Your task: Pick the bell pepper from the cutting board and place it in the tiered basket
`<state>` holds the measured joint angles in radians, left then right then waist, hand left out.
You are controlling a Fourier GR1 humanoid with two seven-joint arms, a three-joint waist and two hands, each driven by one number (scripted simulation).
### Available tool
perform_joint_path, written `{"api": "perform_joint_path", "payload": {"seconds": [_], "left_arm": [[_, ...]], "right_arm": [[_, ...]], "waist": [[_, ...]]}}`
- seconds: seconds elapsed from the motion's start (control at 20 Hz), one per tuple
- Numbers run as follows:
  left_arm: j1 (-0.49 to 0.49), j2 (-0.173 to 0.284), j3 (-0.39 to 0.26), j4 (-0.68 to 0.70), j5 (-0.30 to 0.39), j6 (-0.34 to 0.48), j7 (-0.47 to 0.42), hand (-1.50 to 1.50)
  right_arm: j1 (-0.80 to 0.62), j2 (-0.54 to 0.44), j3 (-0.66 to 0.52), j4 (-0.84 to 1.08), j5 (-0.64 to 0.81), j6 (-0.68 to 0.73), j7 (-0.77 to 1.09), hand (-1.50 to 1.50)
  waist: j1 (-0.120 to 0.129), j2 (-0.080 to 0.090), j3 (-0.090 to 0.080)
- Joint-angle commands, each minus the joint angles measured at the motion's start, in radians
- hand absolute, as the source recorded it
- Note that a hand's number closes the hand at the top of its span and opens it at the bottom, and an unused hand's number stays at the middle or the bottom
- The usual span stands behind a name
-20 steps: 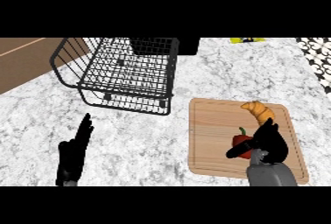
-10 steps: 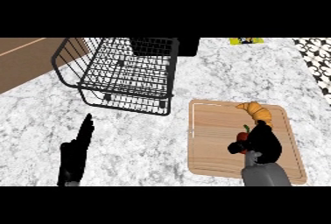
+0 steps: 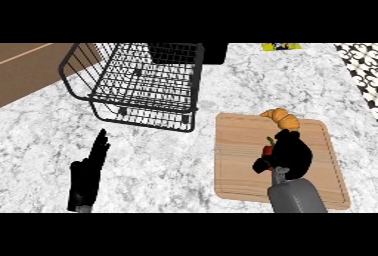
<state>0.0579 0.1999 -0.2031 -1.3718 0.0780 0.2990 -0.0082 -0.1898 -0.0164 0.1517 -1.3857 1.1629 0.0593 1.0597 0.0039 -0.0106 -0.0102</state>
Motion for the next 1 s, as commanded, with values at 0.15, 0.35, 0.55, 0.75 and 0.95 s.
{"api": "perform_joint_path", "payload": {"seconds": [0.15, 0.35, 0.55, 0.75, 0.95], "left_arm": [[-0.010, -0.008, -0.020, 0.009, -0.015, -0.003, 0.014, 0.00], [0.002, 0.002, 0.001, -0.006, -0.003, -0.008, 0.031, 0.00], [0.023, -0.010, -0.007, -0.030, -0.027, 0.027, 0.032, 0.00], [0.039, 0.014, 0.019, -0.019, -0.001, -0.011, 0.014, 0.00], [0.059, 0.002, -0.009, -0.069, -0.025, -0.002, 0.027, 0.00]], "right_arm": [[-0.093, 0.009, 0.262, -0.003, -0.083, 0.151, -0.379, 1.50], [-0.126, 0.016, 0.251, -0.203, -0.195, 0.157, -0.365, 1.50], [-0.136, 0.016, 0.202, -0.432, -0.278, 0.141, -0.293, 1.50], [-0.266, 0.016, 0.213, -0.644, -0.305, 0.187, -0.123, 1.50], [-0.405, -0.002, 0.182, -0.731, -0.241, 0.333, -0.067, 1.50]], "waist": [[0.034, 0.013, 0.011], [-0.001, 0.007, 0.010], [-0.015, 0.002, 0.011], [-0.011, -0.001, 0.009], [-0.005, 0.004, 0.010]]}}
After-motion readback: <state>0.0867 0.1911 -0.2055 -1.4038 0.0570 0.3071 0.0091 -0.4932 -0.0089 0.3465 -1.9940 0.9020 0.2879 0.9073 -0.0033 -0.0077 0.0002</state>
